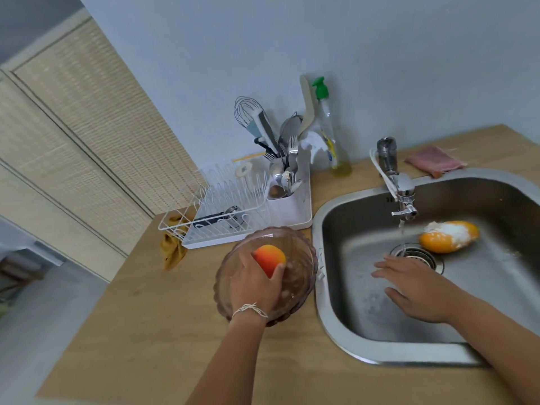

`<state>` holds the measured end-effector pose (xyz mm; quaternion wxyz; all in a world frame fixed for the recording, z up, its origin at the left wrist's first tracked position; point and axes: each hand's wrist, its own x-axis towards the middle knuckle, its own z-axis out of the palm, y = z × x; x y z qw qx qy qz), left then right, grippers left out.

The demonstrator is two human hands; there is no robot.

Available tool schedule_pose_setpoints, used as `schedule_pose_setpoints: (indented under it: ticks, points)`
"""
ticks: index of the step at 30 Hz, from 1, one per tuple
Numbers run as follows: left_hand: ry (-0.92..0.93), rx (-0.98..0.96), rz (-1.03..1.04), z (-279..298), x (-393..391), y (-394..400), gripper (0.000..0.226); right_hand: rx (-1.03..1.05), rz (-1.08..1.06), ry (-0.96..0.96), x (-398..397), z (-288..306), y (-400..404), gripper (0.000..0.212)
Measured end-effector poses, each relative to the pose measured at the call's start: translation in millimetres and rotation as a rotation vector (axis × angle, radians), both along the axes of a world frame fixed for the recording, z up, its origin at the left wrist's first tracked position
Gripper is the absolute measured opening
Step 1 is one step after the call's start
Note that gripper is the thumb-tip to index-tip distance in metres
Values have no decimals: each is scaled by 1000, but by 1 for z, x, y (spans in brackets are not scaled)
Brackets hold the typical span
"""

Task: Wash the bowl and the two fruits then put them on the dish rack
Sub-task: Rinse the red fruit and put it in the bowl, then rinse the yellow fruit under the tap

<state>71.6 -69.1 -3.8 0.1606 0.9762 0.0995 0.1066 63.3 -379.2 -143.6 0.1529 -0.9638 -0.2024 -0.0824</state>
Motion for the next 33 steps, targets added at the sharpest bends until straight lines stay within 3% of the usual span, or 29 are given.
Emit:
schedule_pose_setpoints:
  ticks: [3,7,9,11,14,17,20,26,30,33]
  points:
    - [-51,-13,43,-7,1,1,74,3,-16,68,0,1,3,42]
    - [-485,-230,-133,-3,-6,-47,66,132,-109,155,4,7,1,42]
    - [-579,-328,-267,-5,-7,-92,57,258,-223,137,5,9,-3,37]
    - [-503,-447,-327,-17,-4,-139,52,372,-356,168,4,8,-13,35]
    - [-246,-565,-341,-54,5,-190,49,468,-551,207,8,9,-43,41]
    - [46,-513,-408,-93,19,-206,42,406,-769,107,19,8,-65,45]
    - [258,-500,-495,-117,31,-200,38,282,-794,57,35,6,-70,56]
    - [398,-431,-620,-128,25,-210,32,11,-728,398,52,-14,-117,108]
    - [368,-454,-592,-128,38,-217,26,-96,-750,415,59,-14,-119,97]
    - [377,-477,-501,-130,42,-219,28,-36,-667,489,58,-11,-107,86]
